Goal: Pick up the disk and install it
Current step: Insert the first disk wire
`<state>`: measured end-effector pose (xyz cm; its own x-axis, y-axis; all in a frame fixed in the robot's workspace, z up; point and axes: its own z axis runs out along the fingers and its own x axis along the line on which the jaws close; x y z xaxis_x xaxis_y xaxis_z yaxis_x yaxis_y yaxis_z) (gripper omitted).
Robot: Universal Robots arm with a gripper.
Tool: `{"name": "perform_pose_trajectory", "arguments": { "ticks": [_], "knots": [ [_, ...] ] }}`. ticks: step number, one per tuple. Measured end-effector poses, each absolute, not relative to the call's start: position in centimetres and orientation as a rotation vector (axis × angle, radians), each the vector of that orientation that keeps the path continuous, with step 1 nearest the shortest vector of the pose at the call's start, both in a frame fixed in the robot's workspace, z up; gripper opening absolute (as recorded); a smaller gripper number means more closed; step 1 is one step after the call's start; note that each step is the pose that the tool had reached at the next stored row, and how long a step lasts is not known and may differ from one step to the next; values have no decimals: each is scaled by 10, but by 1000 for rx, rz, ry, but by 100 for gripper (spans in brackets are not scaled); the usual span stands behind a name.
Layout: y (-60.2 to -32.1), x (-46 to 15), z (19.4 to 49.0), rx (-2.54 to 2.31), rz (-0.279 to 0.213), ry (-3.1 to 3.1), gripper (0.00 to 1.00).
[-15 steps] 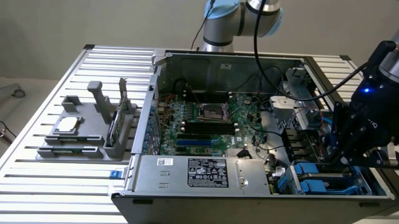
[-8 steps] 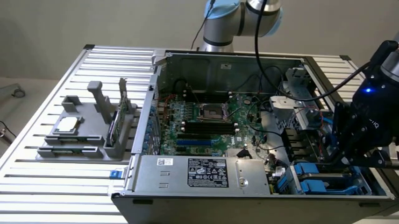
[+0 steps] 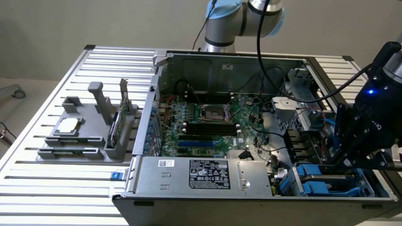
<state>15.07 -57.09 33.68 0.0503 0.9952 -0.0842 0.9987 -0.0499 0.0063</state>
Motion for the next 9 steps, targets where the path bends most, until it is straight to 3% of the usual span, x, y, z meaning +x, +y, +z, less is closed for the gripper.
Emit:
{"name": "perform_pose_trajectory", "arguments": {
  "ticks": [9],
  "knots": [
    [-571,152,335,2230,-96,2121,16]
  ]
}}
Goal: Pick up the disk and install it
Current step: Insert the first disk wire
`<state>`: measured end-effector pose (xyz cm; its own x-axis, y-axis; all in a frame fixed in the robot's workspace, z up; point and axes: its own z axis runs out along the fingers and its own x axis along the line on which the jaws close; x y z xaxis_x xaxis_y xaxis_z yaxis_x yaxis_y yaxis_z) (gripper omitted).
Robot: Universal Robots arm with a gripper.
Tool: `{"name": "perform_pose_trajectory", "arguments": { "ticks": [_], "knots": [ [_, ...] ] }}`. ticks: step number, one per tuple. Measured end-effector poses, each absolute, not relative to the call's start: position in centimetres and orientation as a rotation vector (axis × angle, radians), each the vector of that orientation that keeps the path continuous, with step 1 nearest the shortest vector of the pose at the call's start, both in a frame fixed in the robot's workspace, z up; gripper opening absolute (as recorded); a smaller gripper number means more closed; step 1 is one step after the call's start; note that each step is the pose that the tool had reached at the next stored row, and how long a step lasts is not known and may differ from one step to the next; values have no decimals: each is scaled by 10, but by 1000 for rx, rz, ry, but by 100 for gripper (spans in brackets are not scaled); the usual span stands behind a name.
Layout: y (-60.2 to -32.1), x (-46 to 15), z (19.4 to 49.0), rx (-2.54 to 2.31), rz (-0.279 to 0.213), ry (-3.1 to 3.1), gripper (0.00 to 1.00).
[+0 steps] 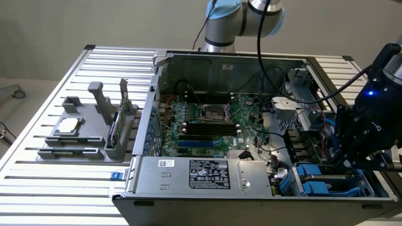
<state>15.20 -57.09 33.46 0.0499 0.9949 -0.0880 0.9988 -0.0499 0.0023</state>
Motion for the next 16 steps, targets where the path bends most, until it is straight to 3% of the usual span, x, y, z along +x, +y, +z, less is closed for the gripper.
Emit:
{"name": "perform_pose_trajectory", "arguments": {
  "ticks": [10,13,16],
  "knots": [
    [-571,152,338,2236,-112,2128,18],
    [-571,152,343,2241,-126,2134,31],
    [-571,152,348,2246,-139,2140,31]
  ]
}}
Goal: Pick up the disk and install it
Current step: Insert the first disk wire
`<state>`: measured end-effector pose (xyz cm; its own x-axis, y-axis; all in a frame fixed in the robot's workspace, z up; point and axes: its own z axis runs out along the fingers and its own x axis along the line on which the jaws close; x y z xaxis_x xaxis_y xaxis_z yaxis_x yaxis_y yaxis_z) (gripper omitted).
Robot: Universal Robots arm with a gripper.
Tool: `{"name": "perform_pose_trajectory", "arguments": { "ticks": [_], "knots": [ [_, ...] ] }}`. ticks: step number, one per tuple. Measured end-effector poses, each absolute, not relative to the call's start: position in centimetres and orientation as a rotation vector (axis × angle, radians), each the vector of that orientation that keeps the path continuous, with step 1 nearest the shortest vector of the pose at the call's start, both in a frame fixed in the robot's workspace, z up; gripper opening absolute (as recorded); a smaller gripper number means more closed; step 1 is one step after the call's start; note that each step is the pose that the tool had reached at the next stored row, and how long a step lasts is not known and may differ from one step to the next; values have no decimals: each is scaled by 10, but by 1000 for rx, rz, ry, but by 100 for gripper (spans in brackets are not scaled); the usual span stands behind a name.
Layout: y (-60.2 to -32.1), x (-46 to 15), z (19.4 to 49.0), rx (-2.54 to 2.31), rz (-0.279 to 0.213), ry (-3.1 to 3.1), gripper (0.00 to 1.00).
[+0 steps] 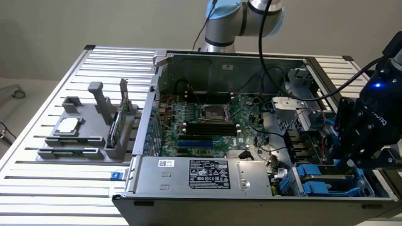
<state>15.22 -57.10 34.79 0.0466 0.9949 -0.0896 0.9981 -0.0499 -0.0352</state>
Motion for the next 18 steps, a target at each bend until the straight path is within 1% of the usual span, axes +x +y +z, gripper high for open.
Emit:
{"name": "perform_pose_trajectory", "arguments": {
  "ticks": [5,18],
  "knots": [
    [-572,152,356,2254,-160,2149,31],
    [-574,152,366,2267,-215,2165,31]
  ]
}}
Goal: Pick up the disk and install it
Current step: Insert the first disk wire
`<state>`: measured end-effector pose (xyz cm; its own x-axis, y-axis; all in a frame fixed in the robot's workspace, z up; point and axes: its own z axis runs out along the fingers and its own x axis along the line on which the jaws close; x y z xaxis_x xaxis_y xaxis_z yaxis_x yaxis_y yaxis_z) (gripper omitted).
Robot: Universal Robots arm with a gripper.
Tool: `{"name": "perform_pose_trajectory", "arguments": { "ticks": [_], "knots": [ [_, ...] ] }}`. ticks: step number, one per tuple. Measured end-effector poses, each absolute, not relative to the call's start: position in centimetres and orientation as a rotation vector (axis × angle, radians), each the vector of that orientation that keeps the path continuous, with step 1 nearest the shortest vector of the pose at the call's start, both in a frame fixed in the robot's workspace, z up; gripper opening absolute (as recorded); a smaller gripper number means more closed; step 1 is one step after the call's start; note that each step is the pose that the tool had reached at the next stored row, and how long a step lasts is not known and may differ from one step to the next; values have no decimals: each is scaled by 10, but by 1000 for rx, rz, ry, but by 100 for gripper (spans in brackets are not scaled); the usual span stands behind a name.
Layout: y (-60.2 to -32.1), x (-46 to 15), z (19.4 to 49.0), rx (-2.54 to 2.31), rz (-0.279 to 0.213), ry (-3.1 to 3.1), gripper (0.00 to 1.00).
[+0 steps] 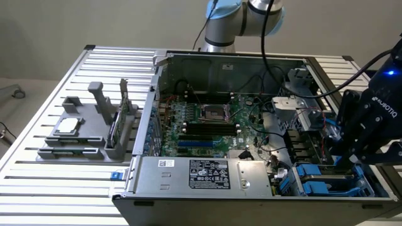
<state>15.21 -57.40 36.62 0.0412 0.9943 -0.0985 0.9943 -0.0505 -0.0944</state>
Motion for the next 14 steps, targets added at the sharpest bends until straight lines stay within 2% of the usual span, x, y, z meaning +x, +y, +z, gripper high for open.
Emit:
{"name": "perform_pose_trajectory", "arguments": {
  "ticks": [6,14],
  "knots": [
    [-574,151,383,-2265,217,-2164,31],
    [-573,136,387,-2266,217,-2164,31]
  ]
}}
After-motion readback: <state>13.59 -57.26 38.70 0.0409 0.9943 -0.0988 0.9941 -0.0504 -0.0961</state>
